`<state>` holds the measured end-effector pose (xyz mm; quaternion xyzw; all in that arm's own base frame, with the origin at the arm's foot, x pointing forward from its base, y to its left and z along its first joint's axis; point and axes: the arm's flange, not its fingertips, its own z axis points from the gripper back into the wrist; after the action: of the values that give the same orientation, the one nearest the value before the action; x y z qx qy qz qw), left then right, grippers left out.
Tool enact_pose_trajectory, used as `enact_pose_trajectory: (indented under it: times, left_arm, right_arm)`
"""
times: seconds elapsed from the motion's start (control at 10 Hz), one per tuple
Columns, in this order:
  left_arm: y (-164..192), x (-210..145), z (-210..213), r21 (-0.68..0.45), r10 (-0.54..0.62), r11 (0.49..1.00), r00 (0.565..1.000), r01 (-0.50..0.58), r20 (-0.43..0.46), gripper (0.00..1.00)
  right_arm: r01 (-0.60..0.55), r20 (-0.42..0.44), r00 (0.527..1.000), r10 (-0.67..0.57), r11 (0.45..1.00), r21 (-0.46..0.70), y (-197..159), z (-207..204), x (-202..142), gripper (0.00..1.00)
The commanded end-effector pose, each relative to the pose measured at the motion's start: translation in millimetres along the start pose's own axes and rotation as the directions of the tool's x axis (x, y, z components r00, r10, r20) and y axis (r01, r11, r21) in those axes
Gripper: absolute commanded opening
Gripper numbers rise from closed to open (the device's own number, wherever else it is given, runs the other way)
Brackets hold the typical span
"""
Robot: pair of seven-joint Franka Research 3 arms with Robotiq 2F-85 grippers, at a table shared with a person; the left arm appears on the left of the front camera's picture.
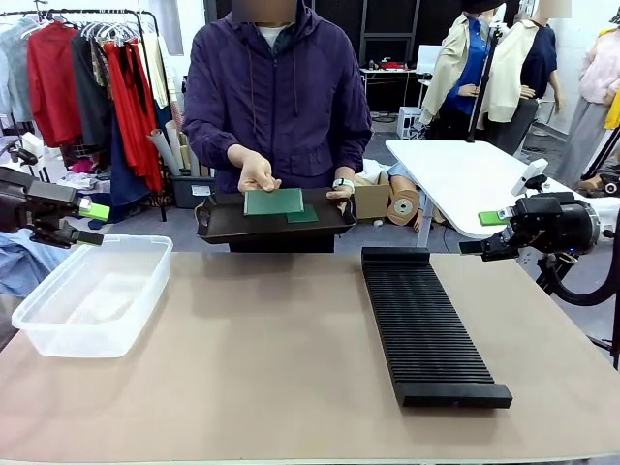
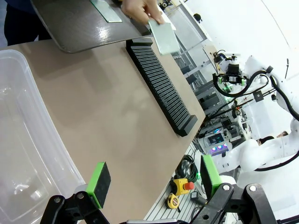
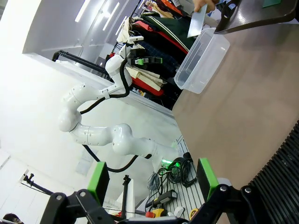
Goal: Sort PCBs into racks and boxes based on the side picked up.
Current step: Pick up the Blank PCB handed by the Human.
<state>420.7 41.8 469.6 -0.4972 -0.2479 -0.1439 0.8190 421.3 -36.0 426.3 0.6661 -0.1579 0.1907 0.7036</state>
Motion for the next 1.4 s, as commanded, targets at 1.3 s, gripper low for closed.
enact_pose_trajectory:
  times: [1.3]
  left_arm:
    - [-2.7, 1.9, 1.5, -0.008, 0.01, 1.0, 1.0, -0.01, 0.009, 1.0]
  right_arm:
    - [0.106, 0.033, 0.994, -0.103, 0.991, -0.08, -14.5, -117.1, 95.5, 1.0]
